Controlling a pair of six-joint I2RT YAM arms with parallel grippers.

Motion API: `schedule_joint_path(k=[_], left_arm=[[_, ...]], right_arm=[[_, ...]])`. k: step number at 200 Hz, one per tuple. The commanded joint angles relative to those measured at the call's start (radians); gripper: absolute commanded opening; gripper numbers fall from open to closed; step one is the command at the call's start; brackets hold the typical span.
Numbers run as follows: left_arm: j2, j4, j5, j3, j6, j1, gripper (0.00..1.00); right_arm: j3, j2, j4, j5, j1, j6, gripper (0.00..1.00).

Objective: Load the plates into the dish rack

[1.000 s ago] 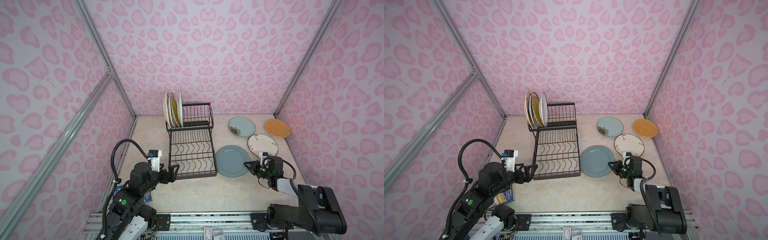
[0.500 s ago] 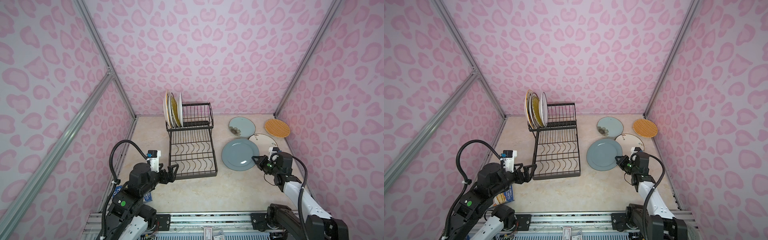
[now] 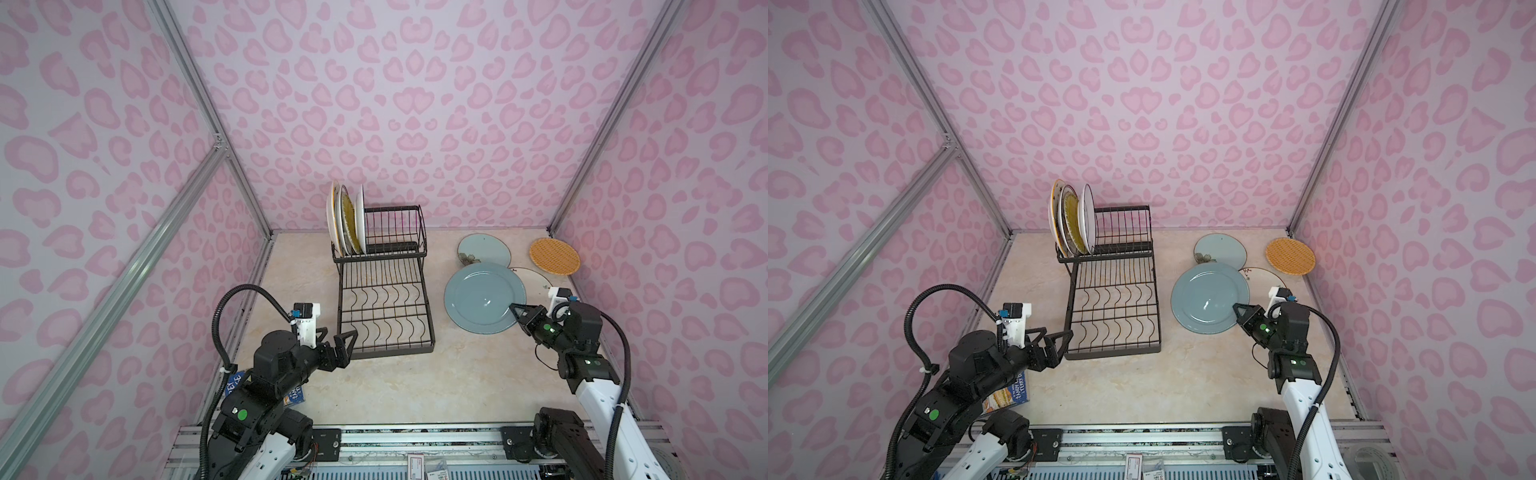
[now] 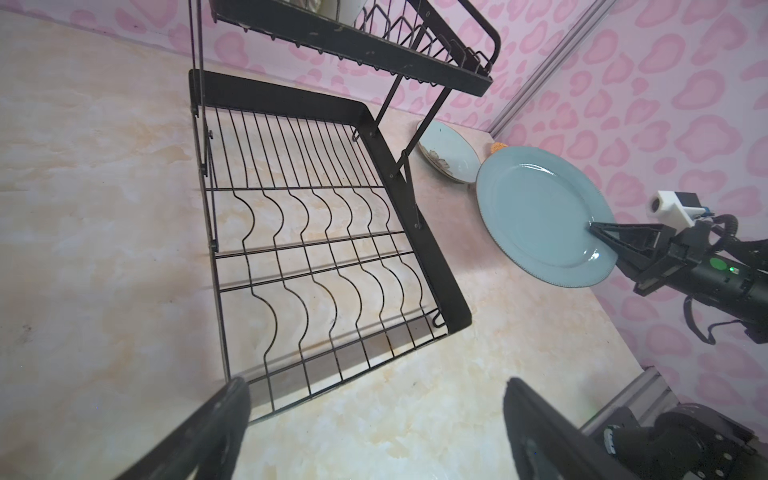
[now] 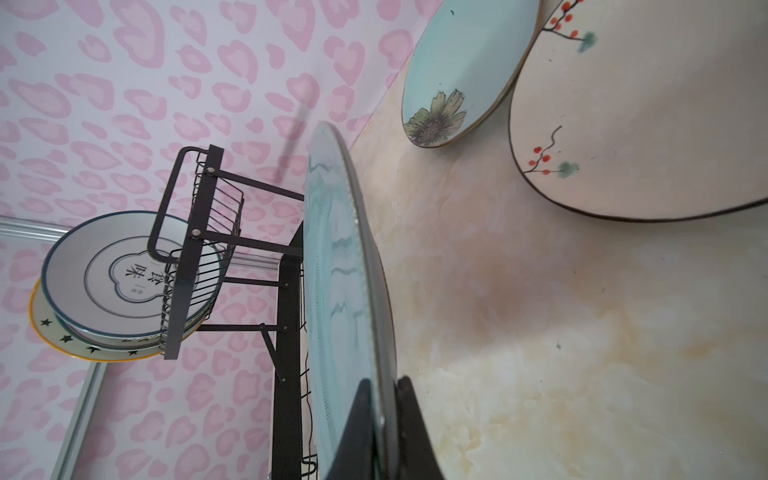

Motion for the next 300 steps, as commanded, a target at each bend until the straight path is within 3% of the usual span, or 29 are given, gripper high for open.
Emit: schedule_joint_path(k=[1, 32, 70, 137, 183, 221, 300], left_arm=[[-0.021, 0.07, 0.071, -0.019, -0.031, 0.0, 0.97], [-0.026, 0.171, 0.157, -0.08, -0.117, 0.0, 0.97], [0.054, 0.449, 0.291, -0.222, -0.304, -0.012, 0.98], [0.324, 0.73, 0.214, -0.248, -0.386, -0.23, 1.0], [0.514, 0.842, 0.193, -0.17, -0.398, -0.314, 0.91], [0.61, 0.923, 0.176, -0.139, -0.449, -0.318, 0.84], [0.765, 1.107, 0.216, -0.084, -0.56, -0.318, 0.57]], right_arm=[[0.023, -0.028, 0.033, -0.058, 0.029, 0.018, 0.0], [0.041, -0.054, 0.027, -0.065, 0.09, 0.028, 0.0], [0.055, -0.039, 0.047, -0.075, 0.174, 0.027, 0.0], [0.028, 0.017, 0.158, -0.102, 0.277, 0.067, 0.0], [0.026, 0.028, 0.187, -0.126, 0.297, 0.086, 0.0], [0.022, 0.012, 0.189, -0.138, 0.3, 0.096, 0.0], [0.004, -0.023, 0.206, -0.156, 0.302, 0.133, 0.0]])
